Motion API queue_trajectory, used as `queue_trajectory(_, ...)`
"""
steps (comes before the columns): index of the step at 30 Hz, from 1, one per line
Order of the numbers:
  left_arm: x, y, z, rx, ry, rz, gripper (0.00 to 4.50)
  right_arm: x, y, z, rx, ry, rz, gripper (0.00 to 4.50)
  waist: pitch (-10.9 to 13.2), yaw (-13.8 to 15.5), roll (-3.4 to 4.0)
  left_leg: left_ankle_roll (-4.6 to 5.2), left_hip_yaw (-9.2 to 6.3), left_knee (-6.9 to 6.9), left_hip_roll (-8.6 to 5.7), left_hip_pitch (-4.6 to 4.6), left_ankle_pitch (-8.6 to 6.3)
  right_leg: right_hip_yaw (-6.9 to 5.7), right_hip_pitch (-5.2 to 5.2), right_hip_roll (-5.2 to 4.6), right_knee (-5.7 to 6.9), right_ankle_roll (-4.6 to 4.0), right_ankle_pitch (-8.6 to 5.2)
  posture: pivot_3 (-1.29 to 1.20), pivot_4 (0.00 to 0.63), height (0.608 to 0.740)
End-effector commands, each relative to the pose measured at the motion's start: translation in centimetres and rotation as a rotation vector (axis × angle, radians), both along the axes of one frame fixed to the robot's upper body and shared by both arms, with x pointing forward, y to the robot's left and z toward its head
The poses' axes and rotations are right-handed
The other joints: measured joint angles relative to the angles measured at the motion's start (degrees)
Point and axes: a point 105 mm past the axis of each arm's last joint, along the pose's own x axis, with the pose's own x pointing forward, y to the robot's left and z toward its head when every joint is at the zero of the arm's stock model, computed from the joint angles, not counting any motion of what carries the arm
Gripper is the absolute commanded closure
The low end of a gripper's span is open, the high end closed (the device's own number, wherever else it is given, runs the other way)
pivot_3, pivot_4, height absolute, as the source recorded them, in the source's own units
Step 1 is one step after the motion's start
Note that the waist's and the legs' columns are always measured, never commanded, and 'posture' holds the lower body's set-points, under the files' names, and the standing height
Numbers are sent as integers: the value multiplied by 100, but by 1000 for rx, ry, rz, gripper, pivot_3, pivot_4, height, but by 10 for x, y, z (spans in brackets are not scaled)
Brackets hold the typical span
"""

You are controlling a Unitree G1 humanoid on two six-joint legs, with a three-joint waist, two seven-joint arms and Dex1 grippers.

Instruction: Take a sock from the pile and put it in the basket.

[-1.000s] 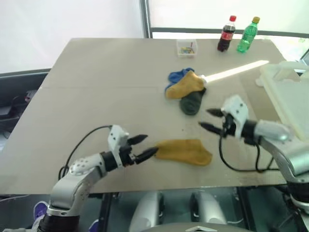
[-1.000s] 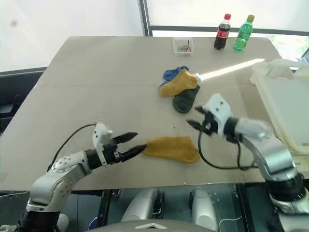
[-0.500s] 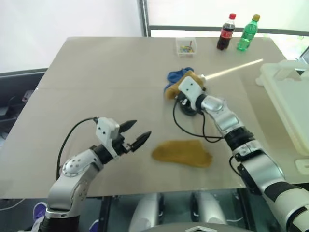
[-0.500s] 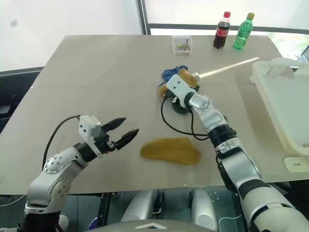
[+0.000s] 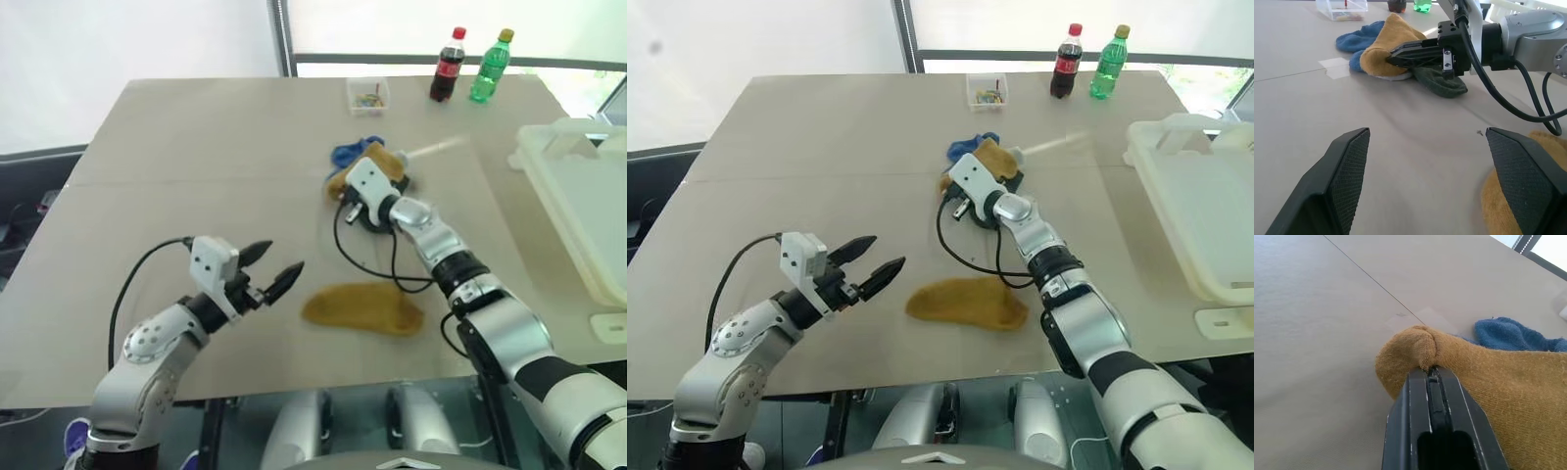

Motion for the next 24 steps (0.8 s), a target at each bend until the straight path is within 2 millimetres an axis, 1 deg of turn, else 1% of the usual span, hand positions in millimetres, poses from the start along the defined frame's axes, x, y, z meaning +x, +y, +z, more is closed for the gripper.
queue_trajectory(1,-4,-2,17,1,-58,-8,483,1,3,20,35,-59,19,4413,1,-16,2,0,0,0,0,0,0,0,-1,0,1,0,0,0,150,735)
queue_trajectory(4,-4,-1,16,3,-54,-6,483,-4,6,20,45,-43,60,4413,1,-24,2,-1,0,0,0,0,1,2,-1,0,2,0,0,0,150,735)
queue_trajectory(6,-5,-1,15,2,-50,-5,483,-13,10,20,84,0,121,4413,1,-24,2,-1,0,0,0,0,0,2,-1,0,2,0,0,0,150,735)
queue_trajectory(8,-5,1,14,-1,-43,1,483,-33,18,23,155,84,238,4413,1,-17,2,-1,-1,-1,1,-1,0,2,-1,-1,1,0,0,0,150,735)
queue_trajectory(11,-4,9,12,-25,-26,21,483,-84,30,23,196,233,487,4413,1,-4,2,1,-3,-1,1,-2,-1,2,0,-4,-1,0,0,0,150,735)
queue_trajectory(12,-4,12,12,-32,-21,25,483,-97,33,22,198,272,540,4413,1,-2,2,2,-4,-1,1,-2,-1,2,0,-7,-1,0,0,0,150,735)
queue_trajectory(13,-5,14,11,-34,-17,26,483,-107,35,21,195,302,575,4413,1,-2,2,3,-4,-1,0,-2,-2,1,-1,-11,-1,0,0,0,150,735)
queue_trajectory(14,-7,18,10,-37,-7,22,483,-113,41,15,174,328,593,4413,2,-17,3,6,-4,0,0,-2,-4,0,-1,-13,0,0,0,0,150,735)
queue_trajectory(15,-8,20,9,-39,0,18,483,-117,44,10,158,344,600,4413,1,-29,3,19,-4,0,0,0,-12,1,-3,-15,4,0,0,0,150,735)
queue_trajectory(17,-19,25,5,-73,52,-21,483,-124,60,-3,150,400,628,4413,0,-44,0,24,-4,0,0,6,-16,0,-12,-16,14,-1,0,0,150,735)
queue_trajectory(19,-30,29,1,-69,94,-52,483,-132,76,-12,149,449,676,4413,1,-53,2,21,-3,-1,6,8,-15,2,-18,-15,26,-7,-4,0,150,735)
queue_trajectory(21,-39,32,-1,-68,128,-72,483,-138,87,-13,162,474,718,4413,3,-43,6,13,-4,-2,6,7,-11,0,-30,-17,41,-20,-11,0,150,735)
queue_trajectory(24,-49,35,-4,-62,180,-93,483,-144,101,-9,159,446,773,4413,3,-14,5,6,-9,-3,3,2,-8,-9,-30,-21,41,-25,-14,0,150,735)
